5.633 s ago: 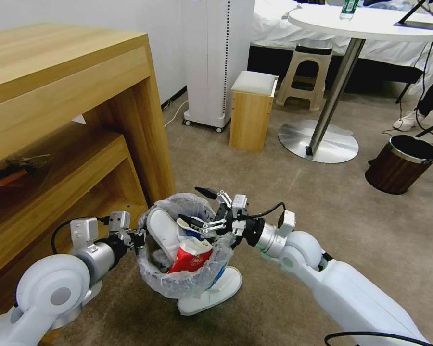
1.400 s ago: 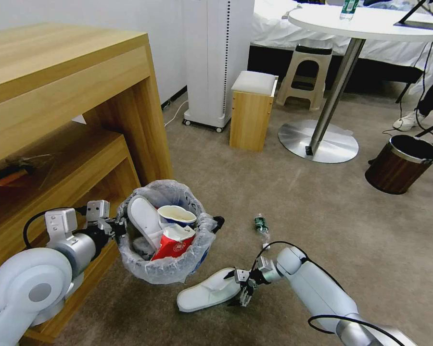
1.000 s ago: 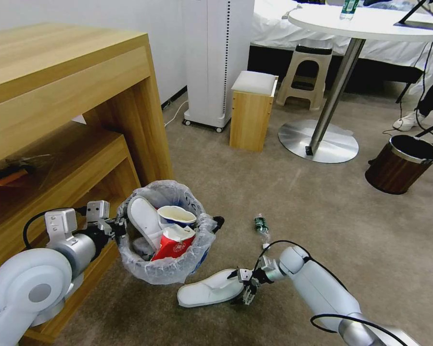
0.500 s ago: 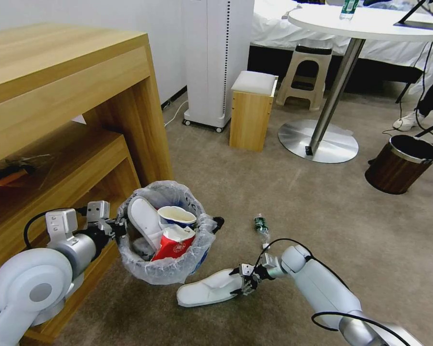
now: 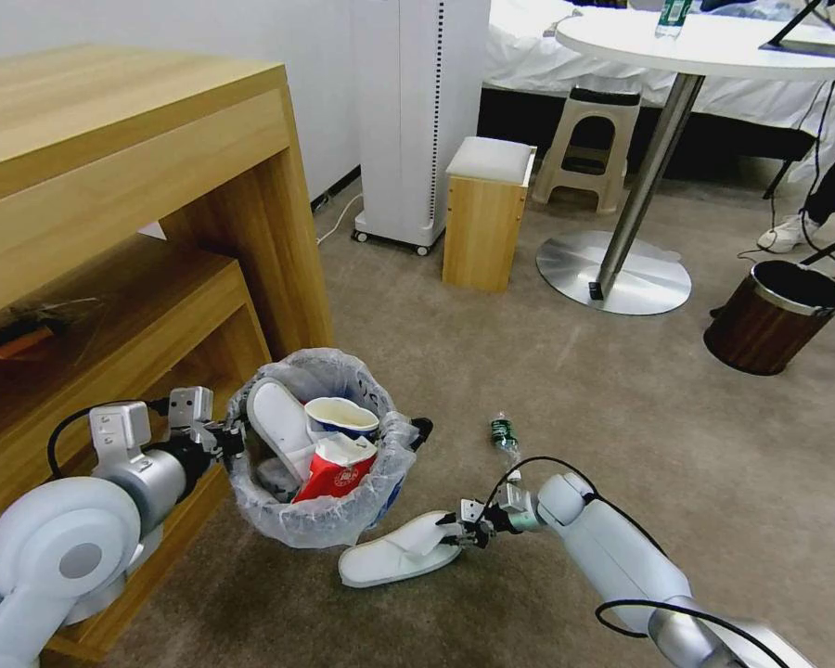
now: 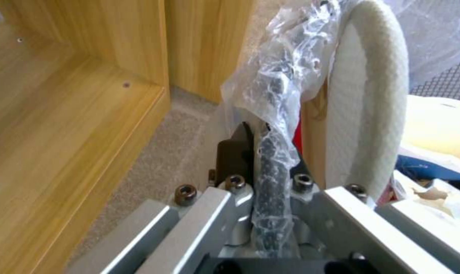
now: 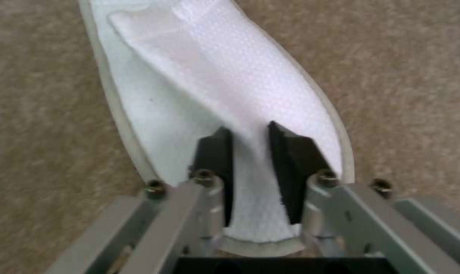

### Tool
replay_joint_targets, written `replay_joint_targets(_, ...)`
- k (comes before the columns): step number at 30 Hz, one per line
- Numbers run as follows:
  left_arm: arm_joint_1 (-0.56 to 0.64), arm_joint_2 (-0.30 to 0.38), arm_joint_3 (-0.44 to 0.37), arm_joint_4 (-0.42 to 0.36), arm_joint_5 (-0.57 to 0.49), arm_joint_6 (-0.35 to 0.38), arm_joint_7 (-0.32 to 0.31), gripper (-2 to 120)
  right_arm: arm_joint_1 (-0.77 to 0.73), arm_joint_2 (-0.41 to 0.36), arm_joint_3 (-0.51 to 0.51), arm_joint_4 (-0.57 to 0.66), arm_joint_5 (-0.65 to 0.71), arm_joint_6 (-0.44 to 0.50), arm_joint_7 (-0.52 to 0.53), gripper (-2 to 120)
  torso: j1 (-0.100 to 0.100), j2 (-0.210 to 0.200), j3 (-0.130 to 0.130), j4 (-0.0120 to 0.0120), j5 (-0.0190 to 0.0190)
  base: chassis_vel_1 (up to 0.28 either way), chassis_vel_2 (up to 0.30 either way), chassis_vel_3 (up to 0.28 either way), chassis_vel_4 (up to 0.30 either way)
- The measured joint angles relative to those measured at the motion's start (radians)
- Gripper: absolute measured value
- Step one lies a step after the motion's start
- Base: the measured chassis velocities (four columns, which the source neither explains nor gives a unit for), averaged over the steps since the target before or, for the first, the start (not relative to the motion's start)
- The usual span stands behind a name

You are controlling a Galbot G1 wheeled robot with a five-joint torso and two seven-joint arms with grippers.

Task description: Pick up the trash bin and place the garbage on the floor into it.

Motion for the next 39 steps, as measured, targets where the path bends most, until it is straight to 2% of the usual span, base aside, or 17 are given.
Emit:
replay_joint_targets(6, 0.001, 0.000, 0.000, 0.002, 0.001, 0.000, 0.003, 0, -0.002, 0.001, -0.004, 0.003, 0.007, 0.000, 0.023, 9, 0.000, 0.000, 0.000, 0.0000, 0.0000, 0.000, 0.000, 0.000, 0.000)
replay_joint_targets(8, 0.001, 0.001, 0.000, 0.003, 0.002, -0.001, 0.004, 0, -0.003, 0.000, -0.005, 0.007, 0.010, 0.000, 0.023, 0, 0.000, 0.000, 0.000, 0.0000, 0.0000, 0.000, 0.000, 0.000, 0.000)
replay_joint_targets(21, 0.000, 0.001, 0.000, 0.003, 0.003, -0.002, 0.005, 0, -0.014, -0.027, -0.006, 0.044, 0.051, 0.005, 0.043, 0, 0.000, 0.000, 0.000, 0.0000, 0.0001, 0.000, 0.000, 0.000, 0.000)
replay_joint_targets(29, 0.000, 0.001, 0.000, 0.003, 0.004, -0.002, 0.005, 0, -0.048, -0.145, -0.013, 0.170, 0.190, -0.001, 0.070, 0, 0.000, 0.000, 0.000, -0.0001, 0.0001, 0.000, 0.000, 0.000, 0.000)
replay_joint_targets(31, 0.000, 0.002, 0.001, 0.002, 0.005, -0.002, 0.005, 0, -0.071, -0.206, -0.003, 0.238, 0.254, -0.006, 0.089, 0, 0.000, 0.000, 0.000, -0.0001, 0.0004, 0.000, 0.000, 0.000, 0.000)
replay_joint_targets(32, 0.000, 0.003, 0.002, 0.001, 0.006, -0.002, 0.005, 0, -0.098, -0.253, 0.006, 0.307, 0.306, -0.026, 0.125, 0, 0.000, 0.000, 0.000, -0.0003, -0.0001, 0.000, 0.000, 0.000, 0.000)
replay_joint_targets(33, 0.000, 0.003, 0.002, 0.001, 0.006, -0.002, 0.005, 0, -0.098, -0.253, 0.006, 0.307, 0.306, -0.026, 0.125, 0, 0.000, 0.000, 0.000, -0.0003, -0.0001, 0.000, 0.000, 0.000, 0.000)
replay_joint_targets(35, -0.002, 0.004, 0.005, 0.001, 0.007, -0.002, 0.005, 0, -0.141, -0.309, 0.018, 0.413, 0.388, -0.067, 0.185, 0, 0.000, 0.000, 0.000, -0.0004, 0.0001, 0.000, 0.000, 0.000, 0.000)
replay_joint_targets(36, -0.002, 0.004, 0.005, 0.001, 0.007, -0.002, 0.005, 0, -0.141, -0.309, 0.018, 0.413, 0.388, -0.067, 0.185, 0, 0.000, 0.000, 0.000, -0.0004, 0.0001, 0.000, 0.000, 0.000, 0.000)
replay_joint_targets(39, -0.006, 0.006, 0.012, 0.001, 0.012, -0.002, 0.004, 0, -0.184, -0.354, 0.034, 0.523, 0.476, -0.107, 0.281, 0, 0.000, 0.000, 0.000, 0.0000, 0.0001, 0.000, 0.000, 0.000, 0.000)
